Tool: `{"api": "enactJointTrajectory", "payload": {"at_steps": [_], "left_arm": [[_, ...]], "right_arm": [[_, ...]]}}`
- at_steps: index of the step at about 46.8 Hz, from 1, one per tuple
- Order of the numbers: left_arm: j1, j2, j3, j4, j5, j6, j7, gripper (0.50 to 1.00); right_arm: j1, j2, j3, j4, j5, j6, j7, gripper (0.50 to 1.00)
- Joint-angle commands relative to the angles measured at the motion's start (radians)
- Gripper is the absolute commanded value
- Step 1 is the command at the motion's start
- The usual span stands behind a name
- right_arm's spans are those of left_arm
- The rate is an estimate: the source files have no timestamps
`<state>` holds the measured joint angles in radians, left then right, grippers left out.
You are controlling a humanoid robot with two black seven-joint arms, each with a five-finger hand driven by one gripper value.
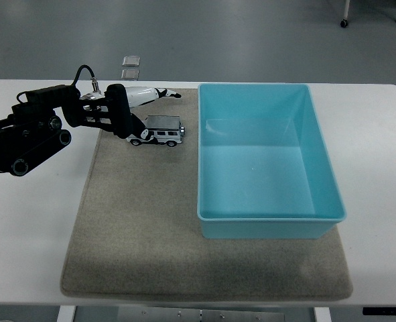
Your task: Left hand put the white car in the blue box
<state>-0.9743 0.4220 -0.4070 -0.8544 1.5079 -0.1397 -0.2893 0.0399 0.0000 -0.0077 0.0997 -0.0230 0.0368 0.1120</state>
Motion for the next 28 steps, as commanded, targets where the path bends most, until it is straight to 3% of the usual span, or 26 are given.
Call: {"api": "enactJointTrajectory", "payload": {"at_steps": [1,6,16,28], "left_arm": [[0.000,-0.002,0.001,0.000,0.002,0.000,-0.001,0.984],[0.000,-0.002,0.002,0.000,0.002,0.000,-0.001,0.964],[0.000,0.000,0.030,0.000,0.035,0.000,0.001,0.742],[-0.001,0.000,0.030,-0.002,0.045,0.000,0.001,0.645]], "right_arm": [[0.000,0.000,0.000,0.000,0.000,0.000,0.000,0.936],[0.000,0.000,0.000,0.000,0.000,0.000,0.000,0.936],[0.000,0.000,0.000,0.000,0.000,0.000,0.000,0.936],[0.000,0.000,0.000,0.000,0.000,0.000,0.000,0.936]]}}
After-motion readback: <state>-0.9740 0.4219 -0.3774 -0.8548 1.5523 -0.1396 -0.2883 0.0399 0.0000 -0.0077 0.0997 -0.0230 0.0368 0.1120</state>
